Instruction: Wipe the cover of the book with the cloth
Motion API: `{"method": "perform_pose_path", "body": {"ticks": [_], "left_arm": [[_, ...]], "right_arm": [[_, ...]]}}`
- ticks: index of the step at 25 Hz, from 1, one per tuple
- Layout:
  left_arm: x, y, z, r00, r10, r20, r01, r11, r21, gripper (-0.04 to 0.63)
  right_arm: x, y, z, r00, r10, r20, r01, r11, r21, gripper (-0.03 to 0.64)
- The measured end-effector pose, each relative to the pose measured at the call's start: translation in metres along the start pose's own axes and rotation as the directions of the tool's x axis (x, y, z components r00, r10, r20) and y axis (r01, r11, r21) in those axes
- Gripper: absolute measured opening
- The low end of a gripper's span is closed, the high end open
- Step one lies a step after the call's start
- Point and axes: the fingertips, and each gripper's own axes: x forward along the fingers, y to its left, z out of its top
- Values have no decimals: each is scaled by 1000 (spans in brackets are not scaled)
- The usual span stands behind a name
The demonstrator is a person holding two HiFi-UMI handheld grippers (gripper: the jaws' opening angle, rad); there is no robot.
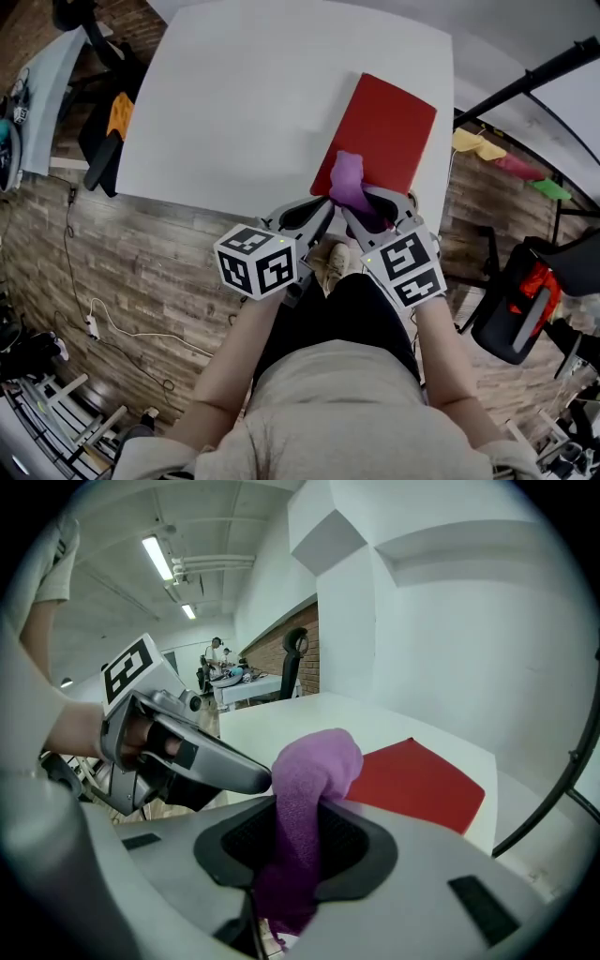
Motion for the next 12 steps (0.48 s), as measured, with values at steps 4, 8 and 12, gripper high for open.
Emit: {"method": "perform_pose_path", "body": {"ticks": [4, 8, 12], "left_arm": [[7, -8, 7, 1000, -18, -7, 18, 1000, 21, 31], [16, -16, 22, 999, -51, -13, 51, 997, 50, 31], [29, -24, 41, 995, -92, -26, 94, 992, 87, 31]], "right_arm": [[-9, -12, 5, 999, -37, 23, 37, 999, 14, 123], [-19, -30, 14, 995, -90, 37, 87, 994, 62, 123], [-28, -54, 24, 986, -157, 51, 151, 983, 108, 121]]}}
